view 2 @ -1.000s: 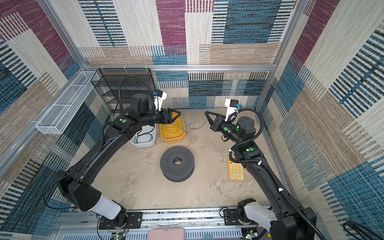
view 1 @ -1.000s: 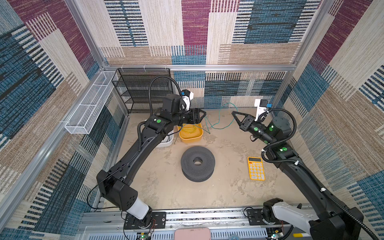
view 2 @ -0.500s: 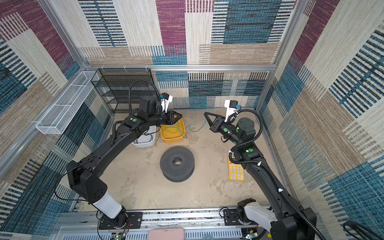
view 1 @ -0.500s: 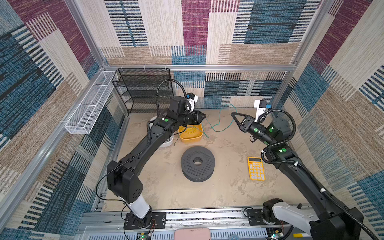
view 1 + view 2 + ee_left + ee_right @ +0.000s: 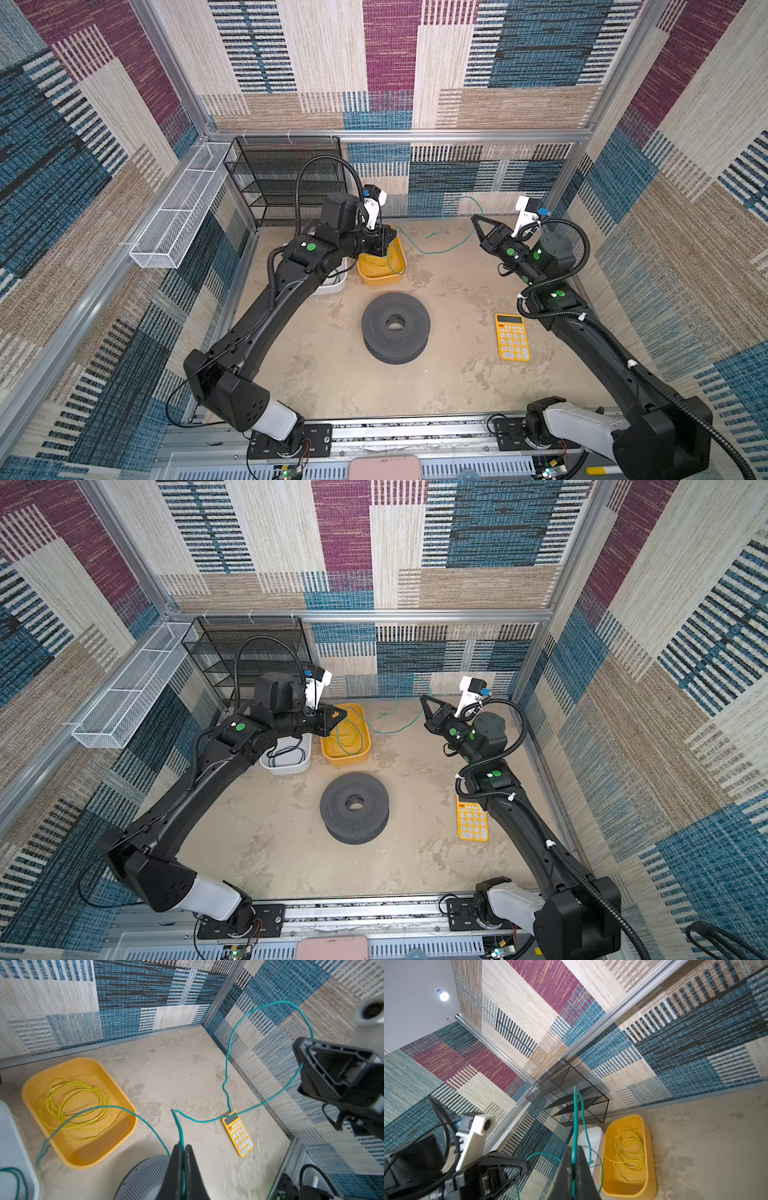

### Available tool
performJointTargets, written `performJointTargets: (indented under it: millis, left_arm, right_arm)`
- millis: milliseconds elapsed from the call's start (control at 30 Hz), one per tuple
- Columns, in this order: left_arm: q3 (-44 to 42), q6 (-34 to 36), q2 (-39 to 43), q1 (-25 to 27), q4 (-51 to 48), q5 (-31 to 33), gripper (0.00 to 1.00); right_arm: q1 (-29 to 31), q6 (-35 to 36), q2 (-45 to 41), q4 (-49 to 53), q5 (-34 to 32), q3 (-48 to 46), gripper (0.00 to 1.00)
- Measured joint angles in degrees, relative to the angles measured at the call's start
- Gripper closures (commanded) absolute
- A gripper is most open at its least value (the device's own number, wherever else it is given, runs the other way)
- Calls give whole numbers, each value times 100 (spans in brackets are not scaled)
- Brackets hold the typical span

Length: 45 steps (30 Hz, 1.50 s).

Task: Wrap the cables

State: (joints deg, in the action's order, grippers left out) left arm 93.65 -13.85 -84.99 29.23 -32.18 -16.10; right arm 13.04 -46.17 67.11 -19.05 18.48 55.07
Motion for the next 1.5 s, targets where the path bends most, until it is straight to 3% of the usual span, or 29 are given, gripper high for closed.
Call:
performJointTargets:
  millis: [367,700,1000,1100,1300,1500]
  left_arm:
    - [-568,483,994,68,-1235,525,100]
    - [619,1209,1001,179,-2061,1241,100]
    - [1305,1958,890,507,-2332,2568,100]
    - [1008,2157,896,868,-2323,3130,100]
    - [-490,2367,1134,1519,-2131,4494,100]
    - [-1574,2763,1692,2072,-1318,5598,100]
  right_arm:
    - [-330,-748,4,-811,94,79,100]
    - [-337,-1432,551,-1705,70,37,100]
    - [317,-1565,964,-2328,144,-157,100]
    - [393,-1657,957,-2614,22,-472,100]
    - [402,-1808,691,-2933,-529,-997,100]
    - [420,-1919,352,-3121,-981,-1370,100]
